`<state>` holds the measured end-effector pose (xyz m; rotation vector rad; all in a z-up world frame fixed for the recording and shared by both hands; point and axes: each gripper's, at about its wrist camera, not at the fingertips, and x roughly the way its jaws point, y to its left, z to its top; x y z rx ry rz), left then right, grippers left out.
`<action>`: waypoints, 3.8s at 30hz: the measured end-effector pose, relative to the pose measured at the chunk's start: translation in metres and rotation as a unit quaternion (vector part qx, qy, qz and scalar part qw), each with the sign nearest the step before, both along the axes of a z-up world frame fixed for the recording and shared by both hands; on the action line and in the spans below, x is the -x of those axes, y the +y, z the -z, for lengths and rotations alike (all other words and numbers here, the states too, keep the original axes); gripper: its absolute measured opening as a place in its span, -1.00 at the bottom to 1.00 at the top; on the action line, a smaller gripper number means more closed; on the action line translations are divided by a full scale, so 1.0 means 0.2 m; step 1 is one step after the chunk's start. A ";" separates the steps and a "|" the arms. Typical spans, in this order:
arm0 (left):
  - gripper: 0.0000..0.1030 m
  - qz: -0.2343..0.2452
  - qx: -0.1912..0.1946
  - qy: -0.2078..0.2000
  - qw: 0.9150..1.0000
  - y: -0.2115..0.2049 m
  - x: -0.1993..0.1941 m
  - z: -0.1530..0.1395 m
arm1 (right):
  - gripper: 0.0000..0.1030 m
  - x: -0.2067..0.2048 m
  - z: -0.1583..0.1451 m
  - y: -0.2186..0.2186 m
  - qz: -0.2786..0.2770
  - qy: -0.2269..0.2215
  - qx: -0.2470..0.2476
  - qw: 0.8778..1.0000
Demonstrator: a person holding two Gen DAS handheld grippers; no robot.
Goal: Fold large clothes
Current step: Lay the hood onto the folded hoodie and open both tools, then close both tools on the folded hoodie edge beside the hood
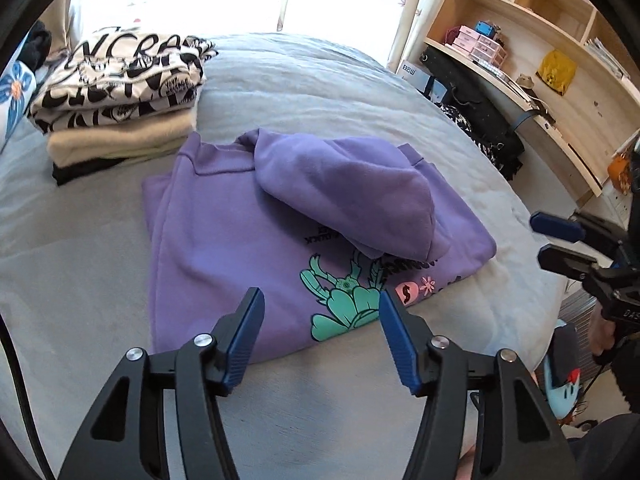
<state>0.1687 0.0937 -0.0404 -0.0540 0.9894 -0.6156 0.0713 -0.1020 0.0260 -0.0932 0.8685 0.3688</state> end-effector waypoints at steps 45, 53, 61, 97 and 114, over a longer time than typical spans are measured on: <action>-0.66 -0.068 0.090 0.028 0.993 -0.44 -0.41 0.32 | -0.73 -0.60 0.60 -0.34 0.083 0.081 -0.182 0.976; -0.22 -0.111 0.092 0.083 0.986 -0.44 -0.35 0.52 | -0.71 -0.43 0.83 -0.48 0.145 0.137 -0.208 0.958; 0.24 -0.119 0.135 0.082 0.980 -0.30 -0.31 0.47 | -0.55 -0.39 0.74 -0.41 0.137 0.121 -0.135 0.974; -0.29 -0.119 0.266 0.103 0.951 -0.03 -0.32 0.53 | -0.56 -0.42 0.82 -0.47 0.168 0.174 -0.267 0.933; -0.27 -0.095 0.306 0.146 0.936 -0.17 -0.46 0.67 | -0.76 -0.48 0.75 -0.51 0.170 0.188 -0.342 0.905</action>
